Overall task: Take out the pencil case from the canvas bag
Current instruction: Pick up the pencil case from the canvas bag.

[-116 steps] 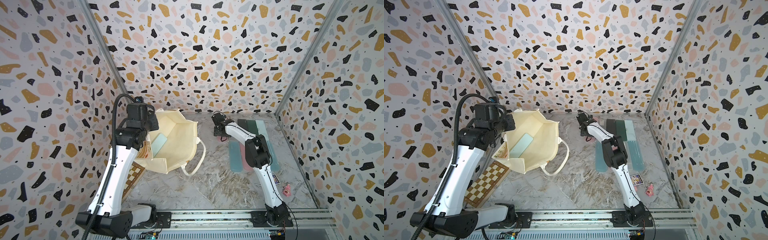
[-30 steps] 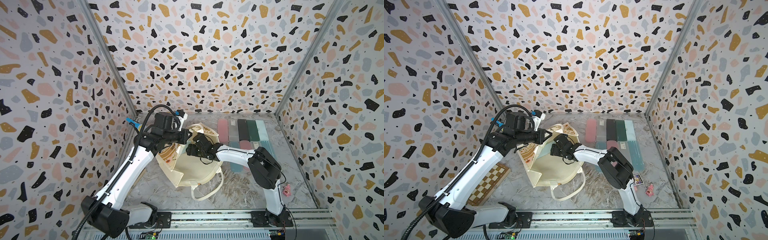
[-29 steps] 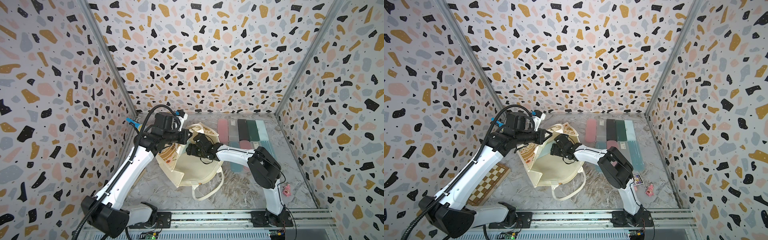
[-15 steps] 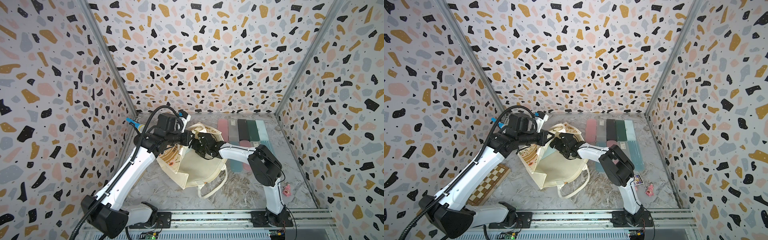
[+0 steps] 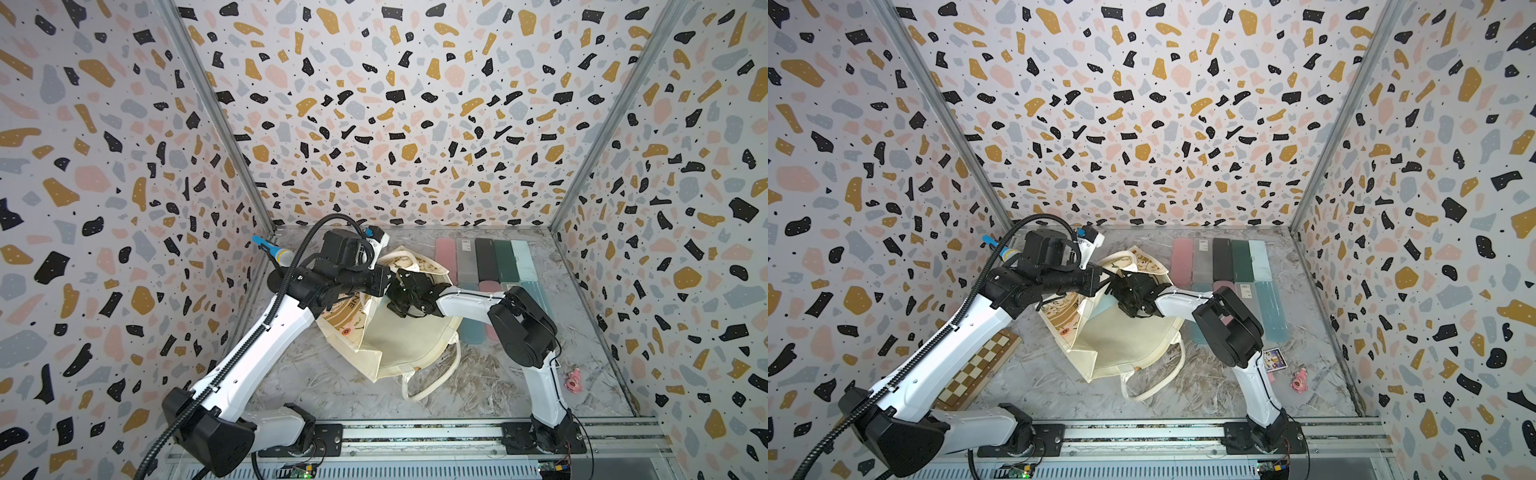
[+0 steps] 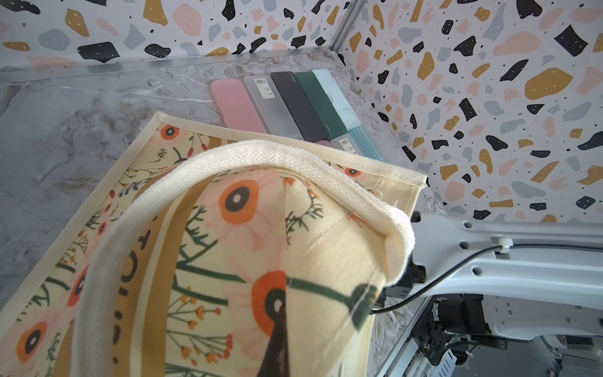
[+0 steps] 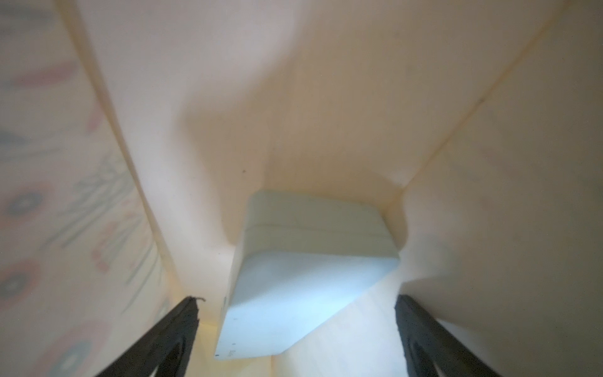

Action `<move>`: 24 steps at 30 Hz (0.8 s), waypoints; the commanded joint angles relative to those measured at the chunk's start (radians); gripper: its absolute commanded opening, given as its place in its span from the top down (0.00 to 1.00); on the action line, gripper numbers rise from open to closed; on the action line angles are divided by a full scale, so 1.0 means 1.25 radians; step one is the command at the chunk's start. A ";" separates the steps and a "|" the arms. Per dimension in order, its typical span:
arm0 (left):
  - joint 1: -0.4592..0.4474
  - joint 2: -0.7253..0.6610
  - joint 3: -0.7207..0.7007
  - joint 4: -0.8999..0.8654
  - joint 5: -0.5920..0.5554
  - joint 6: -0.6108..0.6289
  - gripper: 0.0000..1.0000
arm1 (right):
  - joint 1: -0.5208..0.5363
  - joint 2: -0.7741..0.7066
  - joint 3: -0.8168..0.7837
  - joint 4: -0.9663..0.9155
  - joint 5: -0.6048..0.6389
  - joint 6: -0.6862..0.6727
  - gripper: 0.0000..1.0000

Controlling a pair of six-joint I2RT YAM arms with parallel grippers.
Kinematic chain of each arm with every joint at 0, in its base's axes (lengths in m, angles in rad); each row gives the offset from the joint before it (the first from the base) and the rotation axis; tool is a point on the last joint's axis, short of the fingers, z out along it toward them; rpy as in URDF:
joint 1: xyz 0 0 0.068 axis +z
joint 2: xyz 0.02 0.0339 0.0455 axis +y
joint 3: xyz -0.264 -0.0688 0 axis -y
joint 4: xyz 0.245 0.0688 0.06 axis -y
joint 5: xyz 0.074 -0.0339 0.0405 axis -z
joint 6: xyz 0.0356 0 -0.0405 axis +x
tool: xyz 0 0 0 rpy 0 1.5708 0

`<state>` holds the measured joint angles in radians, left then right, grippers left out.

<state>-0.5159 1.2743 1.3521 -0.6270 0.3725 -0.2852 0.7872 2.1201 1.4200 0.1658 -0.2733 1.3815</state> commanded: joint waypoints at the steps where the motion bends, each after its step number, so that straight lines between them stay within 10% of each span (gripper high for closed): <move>1: -0.019 -0.040 0.017 0.037 0.048 -0.017 1.00 | -0.017 0.019 0.005 0.019 -0.012 0.038 0.05; 24: -0.045 -0.061 0.007 0.041 0.045 -0.003 1.00 | -0.025 -0.030 -0.012 -0.003 0.064 -0.010 0.35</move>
<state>-0.5591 1.2396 1.3426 -0.6266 0.3977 -0.2993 0.7650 2.1471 1.4181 0.2089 -0.2638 1.4349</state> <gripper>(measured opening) 0.047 0.691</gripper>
